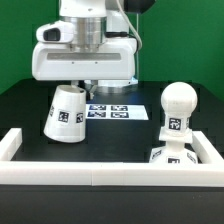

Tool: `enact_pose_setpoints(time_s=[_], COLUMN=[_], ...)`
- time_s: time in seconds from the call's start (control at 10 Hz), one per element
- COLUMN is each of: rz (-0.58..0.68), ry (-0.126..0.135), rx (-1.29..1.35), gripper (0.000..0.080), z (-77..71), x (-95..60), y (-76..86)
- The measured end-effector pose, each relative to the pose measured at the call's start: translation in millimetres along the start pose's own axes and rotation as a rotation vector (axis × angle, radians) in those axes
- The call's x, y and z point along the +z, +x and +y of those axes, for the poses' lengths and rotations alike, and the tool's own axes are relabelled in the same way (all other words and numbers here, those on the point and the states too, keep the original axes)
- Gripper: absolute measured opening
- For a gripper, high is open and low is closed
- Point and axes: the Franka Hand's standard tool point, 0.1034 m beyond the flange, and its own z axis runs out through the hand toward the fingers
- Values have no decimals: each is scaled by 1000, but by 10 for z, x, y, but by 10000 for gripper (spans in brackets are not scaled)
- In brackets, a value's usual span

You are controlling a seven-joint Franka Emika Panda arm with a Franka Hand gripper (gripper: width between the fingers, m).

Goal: Assemble lamp

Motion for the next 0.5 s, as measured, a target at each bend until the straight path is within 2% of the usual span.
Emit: enact_pose_setpoints(time_s=[0.2, 0.4, 0.5], rz=[-25, -34, -34], ry=[23, 47, 54], rx=[19, 6, -5], gripper=[44, 44, 44], z=[-279, -598, -677], x=[-179, -535, -686], y=[103, 217, 283])
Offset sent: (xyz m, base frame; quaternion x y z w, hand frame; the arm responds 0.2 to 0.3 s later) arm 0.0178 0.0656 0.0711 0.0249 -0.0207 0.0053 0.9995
